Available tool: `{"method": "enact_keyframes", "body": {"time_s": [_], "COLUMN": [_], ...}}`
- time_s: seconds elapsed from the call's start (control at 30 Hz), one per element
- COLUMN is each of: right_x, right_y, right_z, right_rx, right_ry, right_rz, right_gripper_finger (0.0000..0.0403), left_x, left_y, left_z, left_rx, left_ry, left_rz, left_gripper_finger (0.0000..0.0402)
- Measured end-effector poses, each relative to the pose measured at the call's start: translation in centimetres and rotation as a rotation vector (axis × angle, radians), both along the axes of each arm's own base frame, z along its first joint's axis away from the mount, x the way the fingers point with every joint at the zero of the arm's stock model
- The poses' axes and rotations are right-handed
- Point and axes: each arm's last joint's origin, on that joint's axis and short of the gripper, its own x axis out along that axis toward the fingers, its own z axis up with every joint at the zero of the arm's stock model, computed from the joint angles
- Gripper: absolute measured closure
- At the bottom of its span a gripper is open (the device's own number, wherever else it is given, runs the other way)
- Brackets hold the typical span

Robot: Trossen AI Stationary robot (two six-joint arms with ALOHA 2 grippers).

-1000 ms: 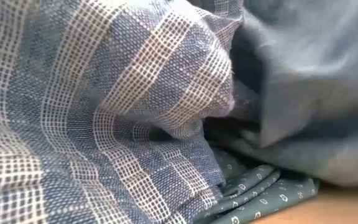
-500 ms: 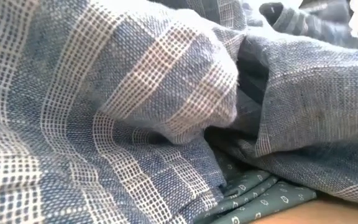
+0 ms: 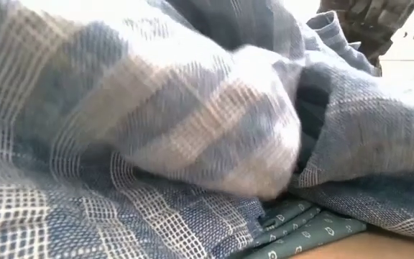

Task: Sort clothes
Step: Put the blue polo shirt into the white laundry organizer

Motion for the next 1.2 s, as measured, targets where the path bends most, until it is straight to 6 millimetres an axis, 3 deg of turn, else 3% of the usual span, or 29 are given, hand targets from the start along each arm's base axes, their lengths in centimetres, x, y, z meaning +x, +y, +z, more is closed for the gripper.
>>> {"method": "enact_keyframes", "body": {"time_s": [0.13,0.27,0.37,0.5,0.63,0.8,0.87,1.0,1.03,1.2], "right_x": [0.5,1.8,2.7,3.3,4.2,4.8,4.8,4.1,3.9,2.0], "right_y": [-2.1,-4.1,-5.1,-6.2,-7.1,-7.6,-7.5,-7.3,-7.3,-7.3], "right_z": [-1.1,-2.9,-4.3,-6.3,-8.4,-10.7,-10.9,-10.1,-9.7,-7.0], "right_rx": [0.012,0.119,0.081,-0.023,-0.032,0.012,0.032,0.034,0.029,0.031], "right_ry": [0.108,0.16,0.175,0.275,0.343,0.418,0.429,0.448,0.442,0.434], "right_rz": [-0.051,0.013,0.062,0.027,0.024,0.017,0.011,0.012,0.007,-0.086], "right_gripper_finger": [0.0252,0.0185,0.0145,0.0117,0.0115,0.0162,0.0215,0.036,0.0379,0.0381], "left_x": [0.6,0.6,0.6,0.5,0.5,0.2,-0.3,-1.5,-1.9,-3.4], "left_y": [-0.2,-0.3,-0.2,-0.1,-0.1,0.3,0.5,1.2,1.4,2.3], "left_z": [-1.1,-1.3,-1.0,-0.9,-0.9,0.3,1.4,4.1,4.7,7.5], "left_rx": [-0.026,-0.013,-0.022,-0.063,-0.08,-0.053,-0.034,0.014,0.029,0.117], "left_ry": [0.031,0.028,0.024,0.039,0.05,0.0,-0.047,-0.148,-0.177,-0.305], "left_rz": [0.027,0.01,0.003,-0.034,-0.018,0.016,0.037,0.088,0.098,0.142], "left_gripper_finger": [0.0365,0.0317,0.0282,0.0255,0.025,0.0249,0.0249,0.0249,0.0249,0.0249]}}
